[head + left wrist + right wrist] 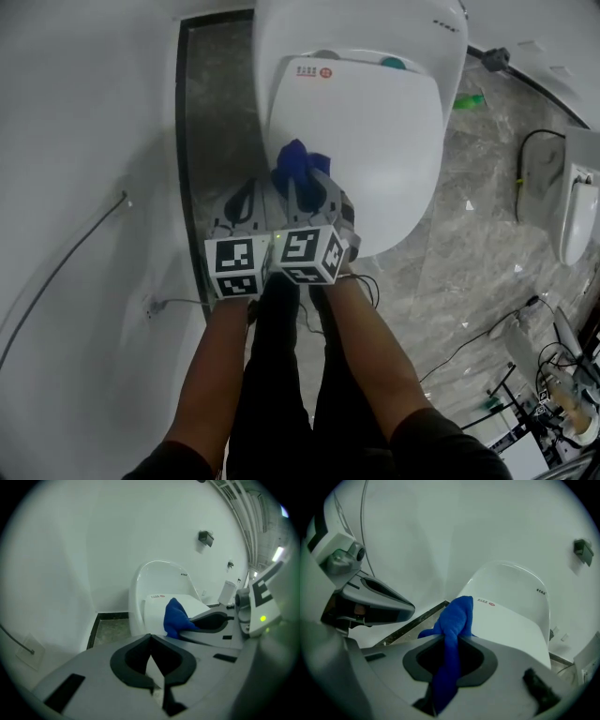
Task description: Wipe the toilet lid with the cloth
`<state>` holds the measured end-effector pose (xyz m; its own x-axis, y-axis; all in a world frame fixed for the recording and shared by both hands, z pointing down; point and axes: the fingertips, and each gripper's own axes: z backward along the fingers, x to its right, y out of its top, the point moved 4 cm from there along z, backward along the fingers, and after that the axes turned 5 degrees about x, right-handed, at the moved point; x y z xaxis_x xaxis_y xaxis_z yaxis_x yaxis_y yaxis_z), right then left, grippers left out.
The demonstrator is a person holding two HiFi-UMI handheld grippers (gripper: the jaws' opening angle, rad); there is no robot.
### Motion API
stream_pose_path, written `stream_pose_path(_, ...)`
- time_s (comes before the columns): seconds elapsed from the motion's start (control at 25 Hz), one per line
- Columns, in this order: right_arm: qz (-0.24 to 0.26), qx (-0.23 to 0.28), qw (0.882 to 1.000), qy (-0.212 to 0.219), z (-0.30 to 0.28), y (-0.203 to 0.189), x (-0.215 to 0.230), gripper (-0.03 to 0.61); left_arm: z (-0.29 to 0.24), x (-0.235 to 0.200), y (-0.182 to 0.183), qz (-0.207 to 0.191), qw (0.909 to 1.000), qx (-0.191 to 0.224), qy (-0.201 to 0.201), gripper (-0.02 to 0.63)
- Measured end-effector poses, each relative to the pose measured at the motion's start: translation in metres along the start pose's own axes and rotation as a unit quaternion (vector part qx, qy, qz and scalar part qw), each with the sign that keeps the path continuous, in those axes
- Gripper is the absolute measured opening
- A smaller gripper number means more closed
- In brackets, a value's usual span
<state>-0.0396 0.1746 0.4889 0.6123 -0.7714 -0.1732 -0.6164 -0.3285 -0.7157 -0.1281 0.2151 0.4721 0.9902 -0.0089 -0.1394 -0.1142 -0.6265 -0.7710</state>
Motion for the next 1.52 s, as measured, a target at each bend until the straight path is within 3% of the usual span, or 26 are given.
stream_pose_path(0.56, -0.106, 0.005, 0.992, -0.070, 0.060, -0.074, 0.103, 0.067, -0.027, 0.112, 0.012, -0.037, 0.9971, -0.010, -0.067, 0.009)
stream_pose_path(0.76, -0.154, 0.001, 0.983, -0.095, 0.078, -0.104, 0.140, 0.067, -0.037, 0.145, 0.012, -0.040, 0.9957, -0.010, -0.082, 0.009)
stream_pose_path(0.96, -0.170, -0.009, 0.977, -0.128, 0.093, -0.133, 0.175, 0.067, -0.044, 0.174, 0.008, -0.027, 0.9946, -0.013, -0.100, 0.009)
stream_pose_path(1.28, -0.184, -0.033, 0.968, -0.170, 0.102, -0.171, 0.212, 0.067, -0.043, 0.182, 0.002, -0.001, 0.9947, -0.008, -0.102, 0.009)
stream_pose_path(1.4, -0.186, -0.035, 0.965, -0.181, 0.105, -0.171, 0.216, 0.067, -0.035, 0.170, 0.002, 0.010, 0.9956, -0.003, -0.093, 0.009)
stream_pose_path(1.52, -0.203, -0.004, 0.964, -0.171, 0.116, -0.155, 0.196, 0.067, -0.023, 0.148, 0.000, 0.029, 0.9965, 0.006, -0.078, 0.009)
